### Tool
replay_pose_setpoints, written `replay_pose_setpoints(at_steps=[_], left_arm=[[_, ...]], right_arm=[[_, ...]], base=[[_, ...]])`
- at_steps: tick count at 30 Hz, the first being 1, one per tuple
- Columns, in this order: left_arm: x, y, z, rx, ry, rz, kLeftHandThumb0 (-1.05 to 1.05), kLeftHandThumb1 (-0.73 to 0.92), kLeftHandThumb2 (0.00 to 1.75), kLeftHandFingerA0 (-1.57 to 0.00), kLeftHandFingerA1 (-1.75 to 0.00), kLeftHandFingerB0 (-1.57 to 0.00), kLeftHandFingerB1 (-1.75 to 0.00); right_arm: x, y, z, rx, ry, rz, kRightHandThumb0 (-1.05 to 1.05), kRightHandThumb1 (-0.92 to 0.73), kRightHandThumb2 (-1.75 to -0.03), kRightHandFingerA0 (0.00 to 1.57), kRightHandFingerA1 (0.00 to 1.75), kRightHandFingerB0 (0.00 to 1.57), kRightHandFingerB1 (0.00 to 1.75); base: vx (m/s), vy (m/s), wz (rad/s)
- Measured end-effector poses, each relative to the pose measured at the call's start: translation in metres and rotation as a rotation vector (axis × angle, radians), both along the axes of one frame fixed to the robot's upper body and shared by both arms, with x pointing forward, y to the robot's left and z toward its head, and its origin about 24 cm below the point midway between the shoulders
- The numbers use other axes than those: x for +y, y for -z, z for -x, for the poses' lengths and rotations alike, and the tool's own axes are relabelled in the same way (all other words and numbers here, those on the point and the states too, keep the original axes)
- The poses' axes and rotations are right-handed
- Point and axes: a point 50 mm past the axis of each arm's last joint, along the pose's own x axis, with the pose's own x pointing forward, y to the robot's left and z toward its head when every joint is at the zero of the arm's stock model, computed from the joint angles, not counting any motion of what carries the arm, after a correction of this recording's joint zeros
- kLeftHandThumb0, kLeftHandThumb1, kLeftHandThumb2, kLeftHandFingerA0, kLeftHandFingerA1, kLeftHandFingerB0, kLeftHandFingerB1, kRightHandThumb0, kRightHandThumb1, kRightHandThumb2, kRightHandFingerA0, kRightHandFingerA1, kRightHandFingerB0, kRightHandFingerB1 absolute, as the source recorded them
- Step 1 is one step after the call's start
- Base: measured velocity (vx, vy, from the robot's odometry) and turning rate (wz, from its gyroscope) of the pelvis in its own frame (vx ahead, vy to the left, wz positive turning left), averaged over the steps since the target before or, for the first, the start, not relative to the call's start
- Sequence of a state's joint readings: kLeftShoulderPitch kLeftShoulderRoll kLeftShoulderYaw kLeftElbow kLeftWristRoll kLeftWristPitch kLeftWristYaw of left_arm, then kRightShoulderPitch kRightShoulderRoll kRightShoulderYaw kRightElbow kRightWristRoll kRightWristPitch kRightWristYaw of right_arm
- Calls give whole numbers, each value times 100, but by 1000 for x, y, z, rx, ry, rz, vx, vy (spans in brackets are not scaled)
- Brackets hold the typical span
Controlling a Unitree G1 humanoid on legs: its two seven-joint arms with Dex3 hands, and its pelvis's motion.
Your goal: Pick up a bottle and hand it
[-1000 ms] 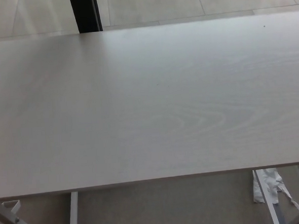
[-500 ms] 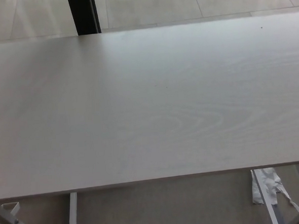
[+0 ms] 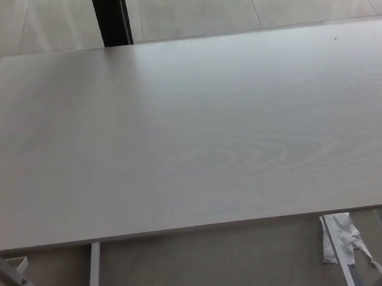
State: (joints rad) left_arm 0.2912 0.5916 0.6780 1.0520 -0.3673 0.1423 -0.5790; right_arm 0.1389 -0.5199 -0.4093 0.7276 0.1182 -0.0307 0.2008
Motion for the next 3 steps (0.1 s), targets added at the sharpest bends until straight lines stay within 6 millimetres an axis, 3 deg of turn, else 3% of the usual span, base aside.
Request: replay_pose_setpoints(at_steps=[1, 3], left_arm=[[2, -4, -18, -43, 20, -17, -55, 51, 56, -52, -71, -29, -46], [3, -6, -33, -80, 27, -22, -55, 51, 56, -52, -71, -29, -46]], right_arm=[[3, -3, -17, -24, -7, -5, -54, -58, -57, 73, 94, 30, 41], [5, -6, -31, -51, -13, -11, -54, -58, -57, 73, 94, 30, 41]], base=[[0, 0, 0], [0, 0, 0]])
